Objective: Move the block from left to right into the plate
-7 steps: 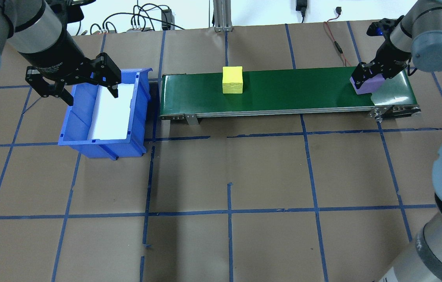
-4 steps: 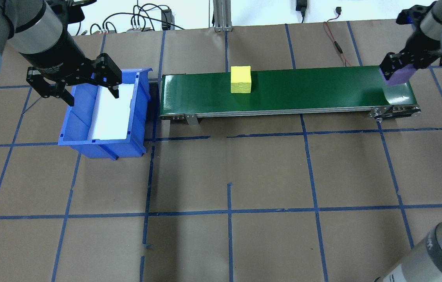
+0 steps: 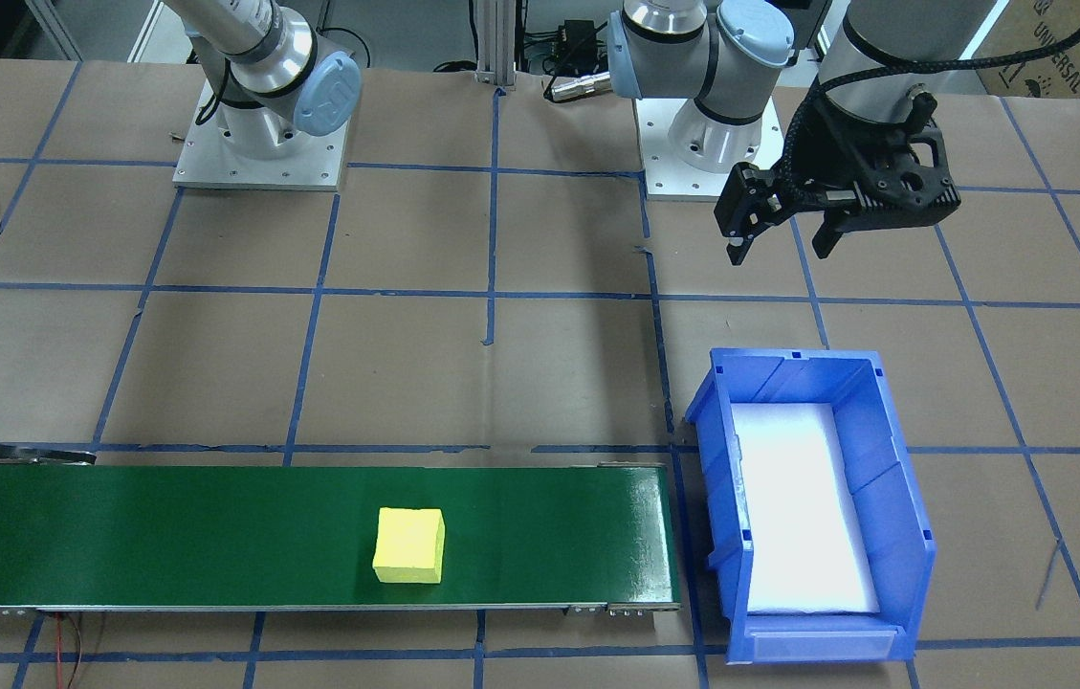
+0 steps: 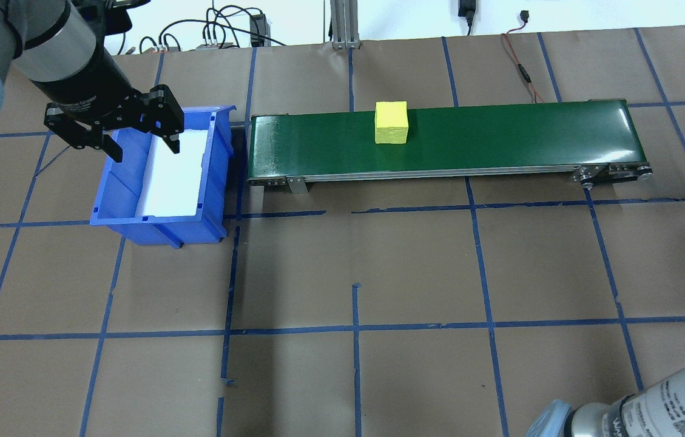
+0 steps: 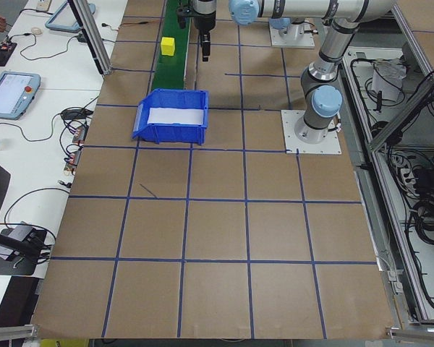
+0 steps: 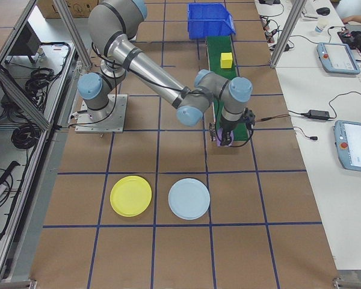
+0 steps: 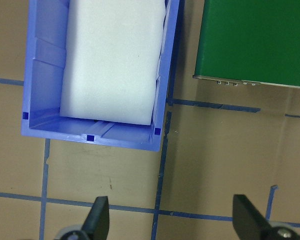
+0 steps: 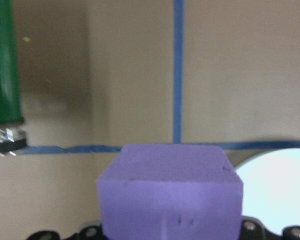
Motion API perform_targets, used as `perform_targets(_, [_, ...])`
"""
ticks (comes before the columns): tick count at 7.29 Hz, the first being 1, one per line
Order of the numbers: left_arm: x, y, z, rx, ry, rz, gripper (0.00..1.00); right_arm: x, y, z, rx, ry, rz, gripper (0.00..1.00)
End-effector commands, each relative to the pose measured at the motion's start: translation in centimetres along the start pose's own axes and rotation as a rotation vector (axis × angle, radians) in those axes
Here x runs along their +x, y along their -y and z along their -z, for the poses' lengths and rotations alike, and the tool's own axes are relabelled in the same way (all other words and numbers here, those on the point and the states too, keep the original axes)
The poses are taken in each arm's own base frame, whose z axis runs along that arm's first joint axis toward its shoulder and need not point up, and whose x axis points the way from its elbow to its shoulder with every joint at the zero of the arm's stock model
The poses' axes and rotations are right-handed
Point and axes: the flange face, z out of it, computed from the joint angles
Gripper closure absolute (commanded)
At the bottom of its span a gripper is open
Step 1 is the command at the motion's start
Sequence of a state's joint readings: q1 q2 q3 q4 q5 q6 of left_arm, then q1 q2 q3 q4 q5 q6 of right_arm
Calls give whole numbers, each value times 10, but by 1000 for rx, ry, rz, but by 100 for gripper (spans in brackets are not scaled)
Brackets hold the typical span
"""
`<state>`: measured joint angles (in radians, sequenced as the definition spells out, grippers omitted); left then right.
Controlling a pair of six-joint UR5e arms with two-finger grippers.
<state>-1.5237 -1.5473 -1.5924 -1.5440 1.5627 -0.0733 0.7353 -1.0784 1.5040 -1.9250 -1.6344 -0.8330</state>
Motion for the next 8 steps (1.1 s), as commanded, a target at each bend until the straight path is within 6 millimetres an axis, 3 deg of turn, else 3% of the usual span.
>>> perform_targets(1, [0, 0, 1, 2, 0, 13, 80, 95, -61, -49, 18, 48, 15, 84])
perform_targets(2, [1, 0, 1, 2, -3, 15, 92, 100, -63, -55, 21, 54, 10, 69])
perform_targets(3, [1, -2, 2, 1, -6, 16, 98, 100, -60, -48, 52, 61, 9, 12])
perform_targets(4, [1, -2, 2, -2, -6, 16, 98, 97, -60, -50, 59, 72, 10, 0])
perform_targets(5, [-2, 0, 0, -4, 7, 3, 38, 95, -61, -44, 61, 71, 9, 0])
perform_targets(6, [0, 0, 0, -4, 5, 11, 0, 94, -63, -38, 64, 69, 8, 0])
perform_targets(7, [0, 0, 1, -2, 7, 12, 0, 85, -61, -21, 66, 85, 17, 0])
perform_targets(8, [0, -1, 2, -1, 8, 12, 0, 55, -52, 16, 93, 95, 44, 0])
